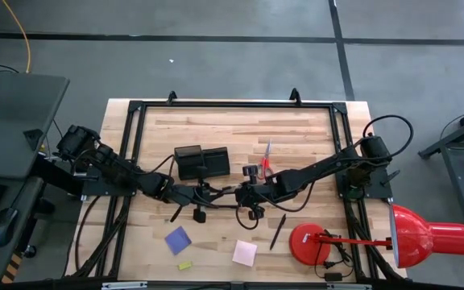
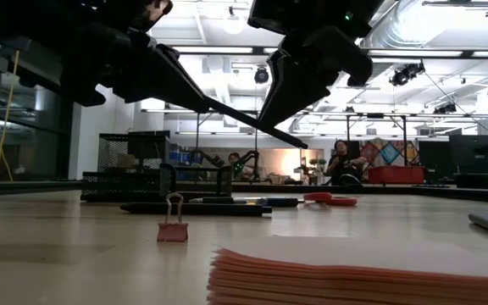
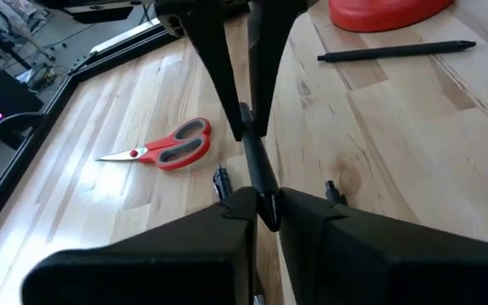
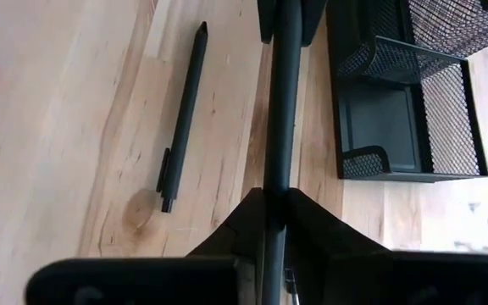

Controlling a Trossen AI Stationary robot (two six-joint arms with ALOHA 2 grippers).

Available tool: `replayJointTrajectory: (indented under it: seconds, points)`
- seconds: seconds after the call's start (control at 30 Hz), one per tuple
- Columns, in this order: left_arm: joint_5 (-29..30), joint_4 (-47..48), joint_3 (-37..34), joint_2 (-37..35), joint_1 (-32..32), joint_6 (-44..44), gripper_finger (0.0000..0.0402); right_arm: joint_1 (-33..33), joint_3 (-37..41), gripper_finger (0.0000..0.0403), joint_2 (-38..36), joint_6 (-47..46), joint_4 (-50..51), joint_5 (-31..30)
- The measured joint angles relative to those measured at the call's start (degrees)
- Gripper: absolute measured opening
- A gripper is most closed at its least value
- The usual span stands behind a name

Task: Pick and place office supplies into organizer
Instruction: Put the top right black pen into the desk organizer

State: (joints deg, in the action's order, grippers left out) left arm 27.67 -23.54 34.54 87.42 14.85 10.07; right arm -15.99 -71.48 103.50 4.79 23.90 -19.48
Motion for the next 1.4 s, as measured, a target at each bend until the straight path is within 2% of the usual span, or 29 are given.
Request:
replayJointTrajectory:
  seconds: [0.13, 0.3, 0.47, 0.63, 0.7, 0.83, 0.93, 1.03, 1.1, 1.23, 1.3, 1.4]
  points:
    - [0.2, 0.0, 0.0, 0.0, 0.1, 0.0, 0.0027, 0.0, 0.0, 0.0042, 0.0, 0.0, 0.4, 0.0]
    - [0.5, 1.7, 0.0, 0.0, 0.1, 0.0, 0.0019, 0.0, 0.0, 0.0065, 0.0, -0.9, 3.5, 0.2]
    - [4.3, 2.6, 0.0, 0.0, 0.1, 0.0, 0.0021, -0.2, 0.0, 0.0093, 0.0, -4.9, 8.9, -4.6]
    - [6.4, 2.8, 0.0, 0.0, 0.2, 0.7, 0.0020, -0.6, 0.0, 0.0119, -1.9, -9.6, 15.5, -5.7]
    - [6.7, 2.8, 0.0, 0.0, 0.2, 1.1, 0.0020, -1.7, 0.0, 0.0125, -3.4, -12.1, 17.3, -8.2]
    - [10.9, 3.0, 0.0, 0.0, 0.3, 0.9, 0.0020, -5.8, 2.8, 0.0129, -6.9, -15.1, 16.0, -15.4]
    - [12.8, 2.8, 0.0, 0.0, 0.3, 0.2, 0.0020, -9.4, 8.3, 0.0129, -10.8, -18.1, 12.0, -21.3]
    - [12.7, -0.6, -0.4, 0.0, 0.3, 0.1, 0.0020, -12.8, 16.0, 0.0130, -15.3, -20.6, 3.1, -25.3]
    - [9.9, -6.9, -1.9, 0.0, 0.3, 1.2, 0.0020, -14.6, 22.2, 0.0131, -18.6, -20.8, -6.0, -27.0]
    - [0.4, -24.7, -6.9, 0.0, 0.1, 4.1, 0.0020, -17.2, 34.2, 0.0131, -23.9, -15.9, -27.4, -27.6]
    - [-0.5, -32.2, -9.4, 0.0, 0.2, 5.6, 0.0020, -18.1, 39.0, 0.0131, -26.3, -13.5, -35.2, -29.1]
    - [-0.1, -40.8, -12.5, 0.0, 0.2, 6.0, 0.0020, -19.2, 44.2, 0.0131, -29.1, -11.6, -40.4, -32.1]
